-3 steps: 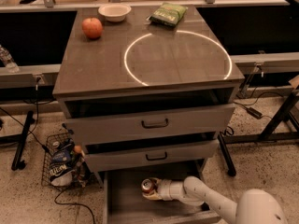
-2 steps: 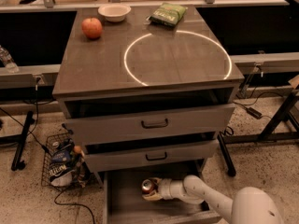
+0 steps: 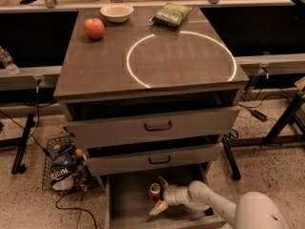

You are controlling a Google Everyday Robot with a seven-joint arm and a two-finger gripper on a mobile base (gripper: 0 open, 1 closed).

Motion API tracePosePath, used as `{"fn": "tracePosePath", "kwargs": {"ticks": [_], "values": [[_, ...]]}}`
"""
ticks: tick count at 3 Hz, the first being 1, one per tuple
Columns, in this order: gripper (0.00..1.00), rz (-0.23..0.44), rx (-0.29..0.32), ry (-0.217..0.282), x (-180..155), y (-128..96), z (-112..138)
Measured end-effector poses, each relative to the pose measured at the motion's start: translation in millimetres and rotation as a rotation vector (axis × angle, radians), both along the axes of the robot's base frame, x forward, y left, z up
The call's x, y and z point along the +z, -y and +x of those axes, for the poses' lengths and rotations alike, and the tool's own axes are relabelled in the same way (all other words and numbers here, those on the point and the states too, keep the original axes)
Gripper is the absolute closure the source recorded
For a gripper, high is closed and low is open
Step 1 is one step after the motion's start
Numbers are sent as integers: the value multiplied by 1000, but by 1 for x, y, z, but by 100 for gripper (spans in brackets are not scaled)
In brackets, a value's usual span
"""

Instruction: Place coke can into bottom drawer

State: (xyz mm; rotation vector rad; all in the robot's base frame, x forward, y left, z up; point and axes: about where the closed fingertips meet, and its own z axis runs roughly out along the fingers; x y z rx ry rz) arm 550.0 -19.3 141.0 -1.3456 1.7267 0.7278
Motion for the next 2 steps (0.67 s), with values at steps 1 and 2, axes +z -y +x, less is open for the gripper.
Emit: {"fn": "tracePosePath", "kwargs": {"ticks": [1,2], "values": [[0,-39,-84,7,18,39,2],[0,-75,-188,41,56,89,0]]}}
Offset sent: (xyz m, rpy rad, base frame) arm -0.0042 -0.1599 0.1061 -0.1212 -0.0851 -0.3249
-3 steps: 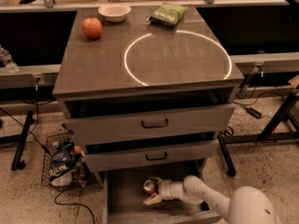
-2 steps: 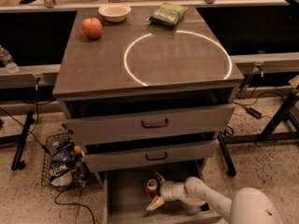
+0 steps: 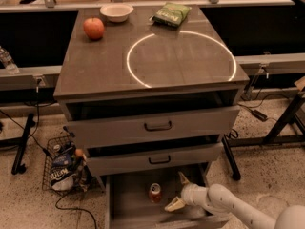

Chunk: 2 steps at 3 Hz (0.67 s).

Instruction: Place coke can into bottom drawer

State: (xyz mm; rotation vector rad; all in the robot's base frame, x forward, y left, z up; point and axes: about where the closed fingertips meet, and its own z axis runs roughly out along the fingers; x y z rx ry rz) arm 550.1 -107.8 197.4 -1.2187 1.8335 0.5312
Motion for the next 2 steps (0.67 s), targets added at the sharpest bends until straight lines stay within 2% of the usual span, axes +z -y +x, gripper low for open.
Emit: {"fn": "tracePosePath", "kwargs": {"ticks": [1,2], "values": [[0,-71,-106,46,48,57,-10],[13,-135,-171,94,92,90,-23]]}}
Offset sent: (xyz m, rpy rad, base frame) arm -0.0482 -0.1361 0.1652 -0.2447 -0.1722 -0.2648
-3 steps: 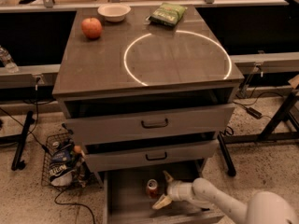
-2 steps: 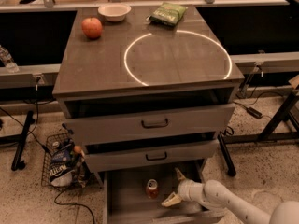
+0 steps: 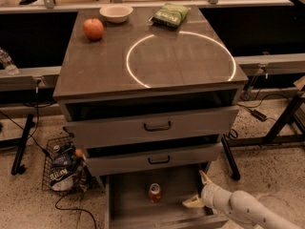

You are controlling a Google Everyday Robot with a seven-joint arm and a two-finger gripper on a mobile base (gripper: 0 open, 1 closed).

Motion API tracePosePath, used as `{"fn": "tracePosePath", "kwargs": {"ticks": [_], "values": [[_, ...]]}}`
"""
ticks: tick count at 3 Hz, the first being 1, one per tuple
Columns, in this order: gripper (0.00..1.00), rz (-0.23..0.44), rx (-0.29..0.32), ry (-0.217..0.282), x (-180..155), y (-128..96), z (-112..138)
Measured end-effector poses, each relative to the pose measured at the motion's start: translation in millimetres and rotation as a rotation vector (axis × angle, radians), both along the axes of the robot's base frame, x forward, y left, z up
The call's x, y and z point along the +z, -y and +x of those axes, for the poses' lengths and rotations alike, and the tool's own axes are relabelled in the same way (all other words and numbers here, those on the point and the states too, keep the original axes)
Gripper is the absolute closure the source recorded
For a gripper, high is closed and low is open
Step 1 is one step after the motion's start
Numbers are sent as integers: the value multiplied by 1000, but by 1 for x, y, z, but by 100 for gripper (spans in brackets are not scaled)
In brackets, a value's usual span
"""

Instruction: Place coke can into bottom drawer

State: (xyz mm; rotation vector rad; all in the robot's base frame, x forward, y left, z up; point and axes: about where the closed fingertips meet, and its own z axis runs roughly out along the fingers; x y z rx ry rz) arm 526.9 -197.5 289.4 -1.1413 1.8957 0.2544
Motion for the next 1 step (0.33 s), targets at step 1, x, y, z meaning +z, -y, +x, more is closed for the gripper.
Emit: {"fn": "tracePosePath", "kwargs": {"ticks": [1], "values": [[6,-10,8,2,6,-3,-6]]}}
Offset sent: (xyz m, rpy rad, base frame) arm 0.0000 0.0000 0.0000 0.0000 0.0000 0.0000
